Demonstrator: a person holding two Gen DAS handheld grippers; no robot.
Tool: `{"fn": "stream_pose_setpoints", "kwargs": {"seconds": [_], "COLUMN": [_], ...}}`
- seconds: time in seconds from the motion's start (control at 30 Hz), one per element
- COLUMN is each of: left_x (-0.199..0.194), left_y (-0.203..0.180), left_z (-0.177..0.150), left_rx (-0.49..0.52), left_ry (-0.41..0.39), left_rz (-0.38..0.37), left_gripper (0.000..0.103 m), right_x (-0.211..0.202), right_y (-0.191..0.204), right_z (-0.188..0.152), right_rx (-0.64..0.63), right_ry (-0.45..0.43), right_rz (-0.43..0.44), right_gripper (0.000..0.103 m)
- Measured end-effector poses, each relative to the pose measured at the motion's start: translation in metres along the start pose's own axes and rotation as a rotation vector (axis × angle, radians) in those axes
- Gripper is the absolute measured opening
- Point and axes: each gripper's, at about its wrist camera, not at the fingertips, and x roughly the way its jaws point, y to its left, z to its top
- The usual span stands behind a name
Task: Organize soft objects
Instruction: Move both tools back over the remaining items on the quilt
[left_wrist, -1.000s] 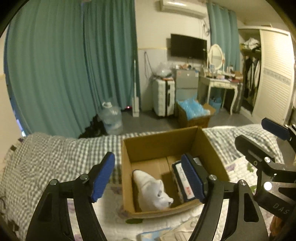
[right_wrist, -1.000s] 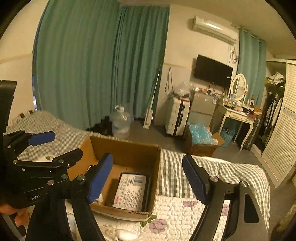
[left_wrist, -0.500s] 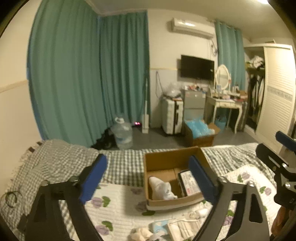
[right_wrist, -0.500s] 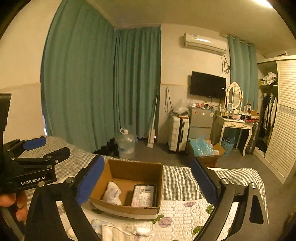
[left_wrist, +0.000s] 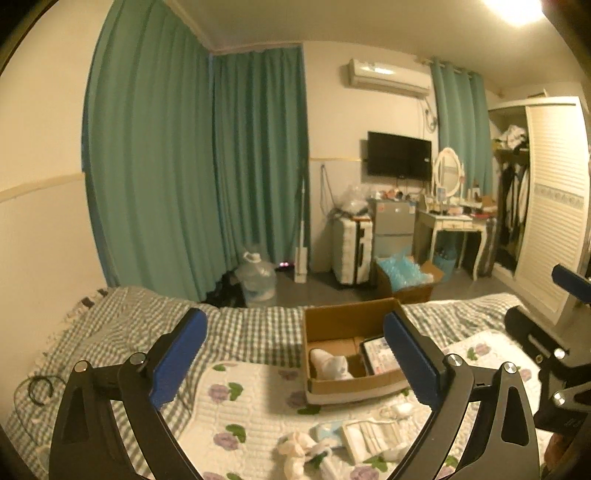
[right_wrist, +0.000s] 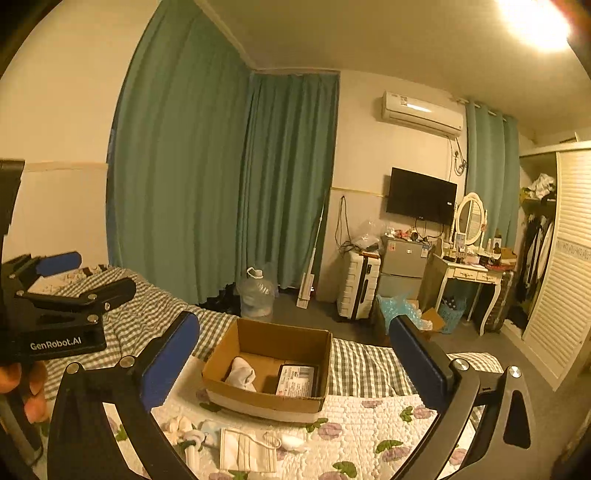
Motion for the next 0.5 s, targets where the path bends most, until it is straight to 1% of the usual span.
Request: {"fn": "stream_pose_setpoints", "kwargs": {"seconds": [0.23, 0.3, 0.37, 0.5], "left_x": [-0.008, -0.007, -0.005, -0.001], "left_y": [-0.002, -0.001, -0.002, -0.001], "left_z": [-0.012, -0.016, -0.021, -0.033], "left_rx": [0.003, 0.008, 0.018, 0.013], "left_ry": [0.001, 0.013, 0.032, 0.044], "left_rz": [0.003, 0.004, 0.001, 0.004], "left_gripper": [0.098, 0.098, 0.098, 0.098], "right_x": [-0.011, -0.012, -0.011, -0.008], "right_y": [0.001, -0.003, -0.004, -0.01], "right_z": [-0.012, -0.015, -0.021, -0.033], "right_rx": [0.02, 0.031, 0.047, 0.087], "right_ry": [0.018, 0.027, 0.049, 0.082], "right_rz": [0.007, 0.006, 0.003, 0.004], "right_gripper": [0.103, 0.103, 0.103, 0.103]}}
